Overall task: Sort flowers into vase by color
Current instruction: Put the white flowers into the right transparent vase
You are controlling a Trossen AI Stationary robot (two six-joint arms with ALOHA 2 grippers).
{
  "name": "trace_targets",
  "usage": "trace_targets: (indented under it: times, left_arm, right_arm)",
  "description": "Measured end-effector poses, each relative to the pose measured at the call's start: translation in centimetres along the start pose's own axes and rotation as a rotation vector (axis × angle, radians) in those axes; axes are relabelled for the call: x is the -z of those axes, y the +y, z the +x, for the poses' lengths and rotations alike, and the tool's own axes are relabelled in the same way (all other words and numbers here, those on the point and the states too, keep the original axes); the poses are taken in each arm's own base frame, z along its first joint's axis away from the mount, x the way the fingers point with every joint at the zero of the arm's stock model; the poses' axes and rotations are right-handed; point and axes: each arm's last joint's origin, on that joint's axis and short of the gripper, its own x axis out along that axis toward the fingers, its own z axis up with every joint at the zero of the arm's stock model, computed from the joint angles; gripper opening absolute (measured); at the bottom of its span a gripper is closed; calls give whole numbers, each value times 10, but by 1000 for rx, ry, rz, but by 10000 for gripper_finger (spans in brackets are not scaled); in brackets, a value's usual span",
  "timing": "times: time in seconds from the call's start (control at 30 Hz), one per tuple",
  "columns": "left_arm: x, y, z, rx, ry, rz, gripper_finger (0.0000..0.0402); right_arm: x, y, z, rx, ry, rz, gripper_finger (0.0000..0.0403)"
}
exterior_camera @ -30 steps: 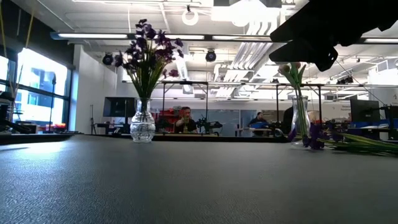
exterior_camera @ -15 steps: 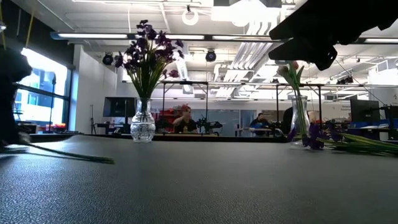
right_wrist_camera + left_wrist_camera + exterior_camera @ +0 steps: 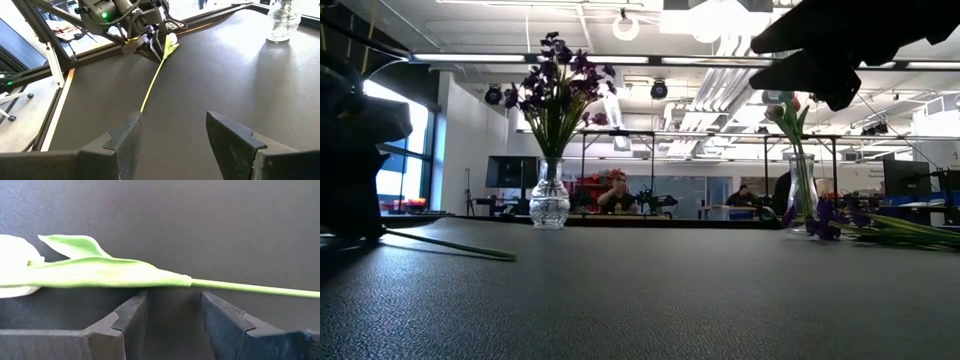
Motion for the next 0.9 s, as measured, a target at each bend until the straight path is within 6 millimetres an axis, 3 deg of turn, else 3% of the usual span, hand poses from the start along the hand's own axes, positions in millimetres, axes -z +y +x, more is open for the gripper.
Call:
trace_targets:
  times: [0.17,0.27,0.53,0.77,0.9]
  left_arm:
    - [3,0,-2,15,-3,-13,170]
    - [7,-3,-3,53,37,65,170]
    - [25,-12,-17,164,137,164,170]
    - [23,-3,-17,85,104,212,170]
    - [21,2,-16,37,71,232,170]
  right_arm:
    - [0,0,0,-1,-1,2,204]
    - [7,1,4,-14,32,-14,204]
    - [51,0,25,-28,230,17,204]
    - [87,-14,35,94,399,63,204]
    - [95,-13,35,132,430,180,204]
